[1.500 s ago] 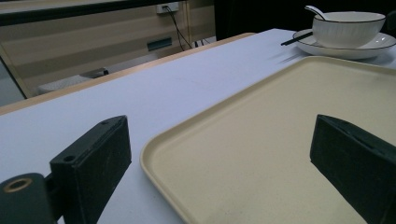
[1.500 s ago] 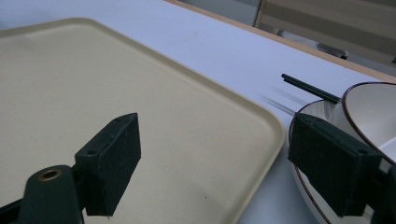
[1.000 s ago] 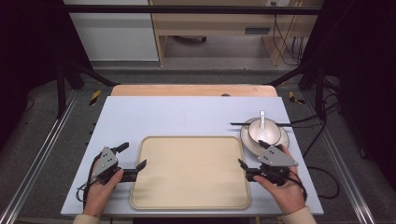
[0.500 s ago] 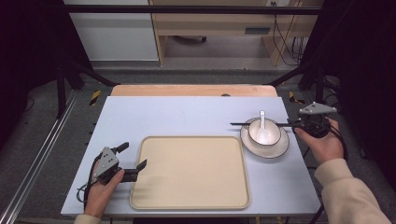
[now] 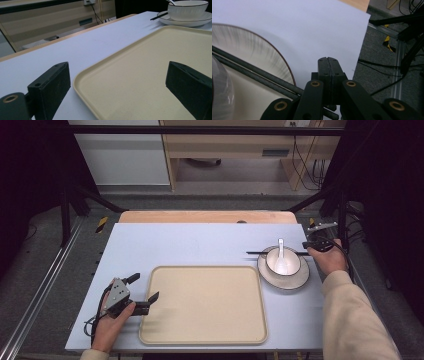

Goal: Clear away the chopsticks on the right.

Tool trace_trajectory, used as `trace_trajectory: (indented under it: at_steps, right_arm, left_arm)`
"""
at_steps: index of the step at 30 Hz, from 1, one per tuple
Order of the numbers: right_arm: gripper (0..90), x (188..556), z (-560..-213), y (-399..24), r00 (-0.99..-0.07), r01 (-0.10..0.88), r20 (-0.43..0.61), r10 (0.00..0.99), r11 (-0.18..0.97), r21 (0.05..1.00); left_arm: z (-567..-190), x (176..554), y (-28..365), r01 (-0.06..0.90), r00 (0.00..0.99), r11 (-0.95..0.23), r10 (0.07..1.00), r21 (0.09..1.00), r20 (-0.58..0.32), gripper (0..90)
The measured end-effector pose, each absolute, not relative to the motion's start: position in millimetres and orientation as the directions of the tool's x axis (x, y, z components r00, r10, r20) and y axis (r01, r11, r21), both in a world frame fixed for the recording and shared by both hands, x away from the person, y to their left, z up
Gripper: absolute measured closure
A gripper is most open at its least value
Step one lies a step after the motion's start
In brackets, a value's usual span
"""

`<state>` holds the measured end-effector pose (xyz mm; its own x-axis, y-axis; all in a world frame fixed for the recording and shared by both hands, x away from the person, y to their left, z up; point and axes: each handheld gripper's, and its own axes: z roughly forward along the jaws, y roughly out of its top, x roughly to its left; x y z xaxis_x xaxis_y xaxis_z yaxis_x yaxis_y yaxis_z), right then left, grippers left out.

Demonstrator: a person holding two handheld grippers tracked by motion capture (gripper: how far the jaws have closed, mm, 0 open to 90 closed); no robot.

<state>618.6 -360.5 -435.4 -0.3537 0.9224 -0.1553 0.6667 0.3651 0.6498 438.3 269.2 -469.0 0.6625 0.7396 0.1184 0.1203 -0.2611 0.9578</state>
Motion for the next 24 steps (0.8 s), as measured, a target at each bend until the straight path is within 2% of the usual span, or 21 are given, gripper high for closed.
trace_trajectory:
  at_steps: [5,13,21,24]
  right_arm:
    - [90.0,619,-441,-356,-0.386,0.699,-0.189,0.903,0.420,0.578]
    - [89.5,597,-440,-358,-0.385,0.719,-0.209,0.899,0.435,0.542]
    - [88.2,563,-437,-358,-0.393,0.731,-0.178,0.902,0.424,0.535]
    - [86.1,554,-430,-359,-0.396,0.693,-0.172,0.902,0.416,0.589]
  left_arm:
    - [-468,438,269,0.116,0.666,-0.266,0.736,0.957,0.124,5.6]
    - [-467,437,268,0.111,0.673,-0.271,0.728,0.956,0.128,5.7]
    - [-468,437,266,0.118,0.679,-0.275,0.723,0.954,0.125,5.7]
    - [-469,437,265,0.118,0.680,-0.279,0.722,0.953,0.128,5.6]
